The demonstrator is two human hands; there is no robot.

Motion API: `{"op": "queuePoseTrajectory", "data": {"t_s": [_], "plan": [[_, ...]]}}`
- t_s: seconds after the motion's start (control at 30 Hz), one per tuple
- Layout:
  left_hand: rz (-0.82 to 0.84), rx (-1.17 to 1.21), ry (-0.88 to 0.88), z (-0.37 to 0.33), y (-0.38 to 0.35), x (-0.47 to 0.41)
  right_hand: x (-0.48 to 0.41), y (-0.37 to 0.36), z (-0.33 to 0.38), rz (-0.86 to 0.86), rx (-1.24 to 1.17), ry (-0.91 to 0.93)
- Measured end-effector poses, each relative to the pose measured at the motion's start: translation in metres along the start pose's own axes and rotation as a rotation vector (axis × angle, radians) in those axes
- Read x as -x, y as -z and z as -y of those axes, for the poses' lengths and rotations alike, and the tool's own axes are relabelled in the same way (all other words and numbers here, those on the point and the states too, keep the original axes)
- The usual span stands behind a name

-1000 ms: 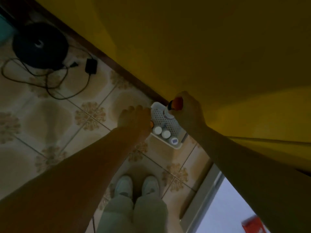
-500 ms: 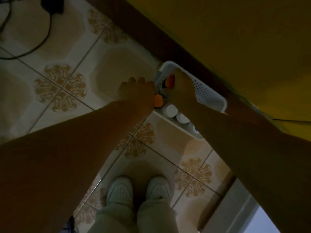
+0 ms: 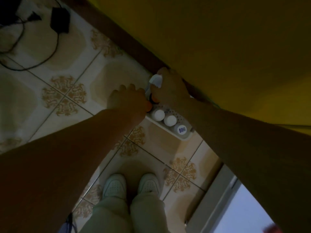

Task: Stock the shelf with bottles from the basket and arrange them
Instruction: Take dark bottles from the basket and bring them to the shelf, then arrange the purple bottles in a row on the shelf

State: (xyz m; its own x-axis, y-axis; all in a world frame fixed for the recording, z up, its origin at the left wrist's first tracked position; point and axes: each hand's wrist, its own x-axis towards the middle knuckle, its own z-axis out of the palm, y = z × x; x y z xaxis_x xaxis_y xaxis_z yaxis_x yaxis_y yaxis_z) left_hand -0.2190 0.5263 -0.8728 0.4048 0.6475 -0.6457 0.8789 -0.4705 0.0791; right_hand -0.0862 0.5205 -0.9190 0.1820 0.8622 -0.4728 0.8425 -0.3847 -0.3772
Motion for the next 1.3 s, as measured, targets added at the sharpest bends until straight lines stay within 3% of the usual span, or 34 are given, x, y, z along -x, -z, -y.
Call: {"op": "queuePoseTrajectory", "data": {"t_s": [0.23, 0.5, 0.73, 0.93, 1.3], "plan": [[-0.134, -0.041, 0.039, 0.014, 0.135, 0.114, 0.078, 0.152, 0.089, -0.005, 0.104, 0.154], [-0.334, -0.085, 0.026, 0.005, 0.309, 0.288, 0.213, 0.365, 0.199, -0.162, 0.261, 0.246], [-0.534, -0.138, -0.012, -0.023, 0.443, 0.427, 0.342, 0.516, 0.257, -0.326, 0.332, 0.187], [-0.652, -0.142, -0.044, -0.057, 0.498, 0.537, 0.479, 0.590, 0.277, -0.518, 0.374, 0.096], [-0.878, -0.163, -0.485, -0.186, 0.524, 0.717, 0.746, 0.651, 0.230, -0.805, 0.531, -0.185]]}}
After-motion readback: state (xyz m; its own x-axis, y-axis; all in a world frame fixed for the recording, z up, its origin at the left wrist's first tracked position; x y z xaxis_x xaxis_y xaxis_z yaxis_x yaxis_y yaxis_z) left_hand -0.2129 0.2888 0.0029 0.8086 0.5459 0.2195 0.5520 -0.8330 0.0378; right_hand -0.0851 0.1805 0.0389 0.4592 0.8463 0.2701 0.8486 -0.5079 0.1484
